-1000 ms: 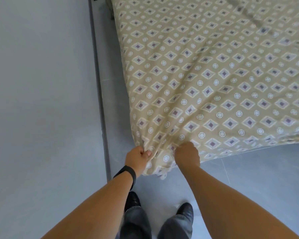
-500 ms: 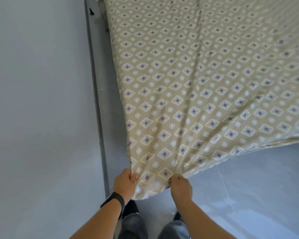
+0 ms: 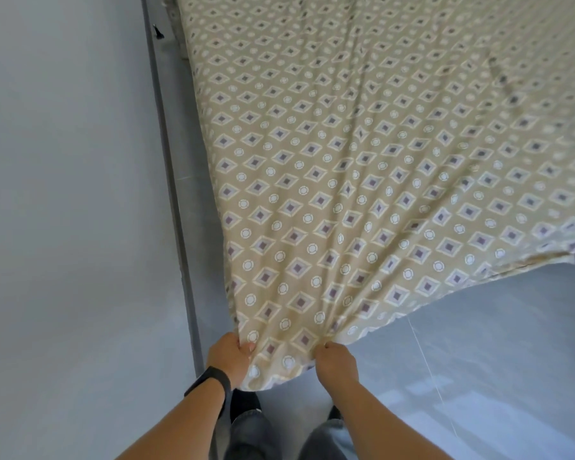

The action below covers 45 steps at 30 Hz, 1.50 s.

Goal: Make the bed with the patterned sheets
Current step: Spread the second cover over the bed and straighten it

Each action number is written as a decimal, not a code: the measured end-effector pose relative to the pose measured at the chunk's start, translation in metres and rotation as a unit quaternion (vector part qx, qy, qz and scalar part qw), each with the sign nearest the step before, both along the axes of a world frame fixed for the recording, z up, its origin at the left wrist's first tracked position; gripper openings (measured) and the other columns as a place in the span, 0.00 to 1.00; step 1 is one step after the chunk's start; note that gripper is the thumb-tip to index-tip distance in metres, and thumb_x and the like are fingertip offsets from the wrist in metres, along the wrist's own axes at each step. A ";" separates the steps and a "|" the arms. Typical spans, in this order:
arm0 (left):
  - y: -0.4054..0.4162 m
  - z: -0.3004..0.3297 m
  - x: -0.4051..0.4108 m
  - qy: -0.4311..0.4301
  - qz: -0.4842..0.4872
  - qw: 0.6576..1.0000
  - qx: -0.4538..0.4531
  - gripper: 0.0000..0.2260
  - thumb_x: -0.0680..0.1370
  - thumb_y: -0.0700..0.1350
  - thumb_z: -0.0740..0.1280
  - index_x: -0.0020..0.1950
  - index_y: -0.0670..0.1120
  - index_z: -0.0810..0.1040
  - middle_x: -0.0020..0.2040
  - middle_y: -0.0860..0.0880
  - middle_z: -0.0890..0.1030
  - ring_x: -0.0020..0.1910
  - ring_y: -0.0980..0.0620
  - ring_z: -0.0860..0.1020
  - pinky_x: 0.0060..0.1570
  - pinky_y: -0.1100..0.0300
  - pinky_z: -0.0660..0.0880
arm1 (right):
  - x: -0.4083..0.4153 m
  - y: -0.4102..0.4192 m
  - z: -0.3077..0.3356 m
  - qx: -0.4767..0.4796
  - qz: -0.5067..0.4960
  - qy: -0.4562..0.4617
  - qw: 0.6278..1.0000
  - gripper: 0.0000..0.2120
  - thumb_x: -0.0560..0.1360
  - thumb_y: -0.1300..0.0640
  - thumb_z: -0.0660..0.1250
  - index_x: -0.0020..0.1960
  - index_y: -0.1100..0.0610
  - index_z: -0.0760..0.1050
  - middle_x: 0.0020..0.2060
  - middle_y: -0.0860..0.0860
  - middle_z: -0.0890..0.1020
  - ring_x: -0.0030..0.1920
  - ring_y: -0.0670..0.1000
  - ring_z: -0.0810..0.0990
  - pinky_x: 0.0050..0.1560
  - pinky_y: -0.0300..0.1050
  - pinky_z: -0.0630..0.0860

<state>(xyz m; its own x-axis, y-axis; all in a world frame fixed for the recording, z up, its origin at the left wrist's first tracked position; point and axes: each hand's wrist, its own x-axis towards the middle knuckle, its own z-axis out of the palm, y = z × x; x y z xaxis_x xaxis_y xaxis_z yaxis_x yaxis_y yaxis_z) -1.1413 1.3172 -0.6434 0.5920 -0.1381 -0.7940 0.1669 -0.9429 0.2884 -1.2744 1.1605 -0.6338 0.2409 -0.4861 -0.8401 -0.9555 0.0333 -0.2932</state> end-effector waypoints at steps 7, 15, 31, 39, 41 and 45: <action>-0.068 0.073 -0.003 -0.032 -0.177 0.974 0.141 0.17 0.83 0.44 0.59 0.72 0.42 0.70 0.68 0.43 0.76 0.64 0.44 0.77 0.61 0.55 0.76 | 0.014 -0.040 0.086 -0.027 0.080 0.049 0.995 0.22 0.86 0.50 0.45 0.75 0.48 0.69 0.57 0.53 0.80 0.57 0.54 0.79 0.60 0.51 0.76; -0.178 0.334 -0.038 -0.085 -0.318 0.944 0.002 0.08 0.83 0.47 0.59 0.51 0.44 0.75 0.46 0.47 0.78 0.44 0.45 0.78 0.39 0.56 0.74 | -0.016 -0.127 0.332 -0.200 0.071 -0.024 0.977 0.35 0.83 0.35 0.42 0.58 0.58 0.78 0.51 0.56 0.81 0.49 0.57 0.78 0.48 0.50 0.71; -0.258 0.442 -0.172 -0.121 -0.522 0.844 0.003 0.16 0.82 0.49 0.59 0.38 0.43 0.68 0.33 0.45 0.68 0.29 0.50 0.64 0.33 0.57 0.62 | -0.198 -0.212 0.477 -0.233 0.130 -0.059 0.962 0.27 0.85 0.43 0.48 0.65 0.62 0.74 0.63 0.59 0.78 0.60 0.59 0.78 0.60 0.52 0.73; -0.367 0.470 -0.197 -0.161 -0.545 0.821 -0.055 0.12 0.82 0.50 0.60 0.41 0.45 0.71 0.39 0.47 0.74 0.37 0.47 0.72 0.41 0.54 0.70 | -0.224 -0.277 0.493 -0.284 0.124 -0.056 0.949 0.19 0.82 0.45 0.52 0.42 0.55 0.71 0.47 0.53 0.78 0.46 0.56 0.77 0.48 0.49 0.73; -0.388 0.473 -0.200 -0.157 -0.546 0.820 -0.071 0.11 0.82 0.49 0.59 0.45 0.44 0.74 0.43 0.46 0.77 0.39 0.46 0.73 0.41 0.54 0.70 | -0.225 -0.295 0.494 -0.288 0.125 -0.054 0.948 0.18 0.82 0.46 0.52 0.38 0.53 0.67 0.44 0.52 0.77 0.44 0.55 0.77 0.46 0.48 0.73; -0.437 0.460 -0.198 -0.136 -0.548 0.821 -0.082 0.14 0.82 0.50 0.59 0.55 0.42 0.78 0.52 0.43 0.81 0.42 0.46 0.75 0.44 0.53 0.72 | -0.213 -0.349 0.481 -0.267 0.157 -0.040 0.950 0.17 0.83 0.47 0.53 0.41 0.55 0.70 0.46 0.53 0.78 0.45 0.55 0.77 0.47 0.48 0.73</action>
<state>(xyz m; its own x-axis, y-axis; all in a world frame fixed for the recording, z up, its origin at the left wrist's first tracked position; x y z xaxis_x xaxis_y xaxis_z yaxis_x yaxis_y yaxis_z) -1.3388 0.8803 -0.1836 0.1930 -0.7984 -0.5704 -0.8477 -0.4285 0.3129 -1.4873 0.8111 -0.1524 0.4968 -0.7317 -0.4666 -0.8678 -0.4230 -0.2607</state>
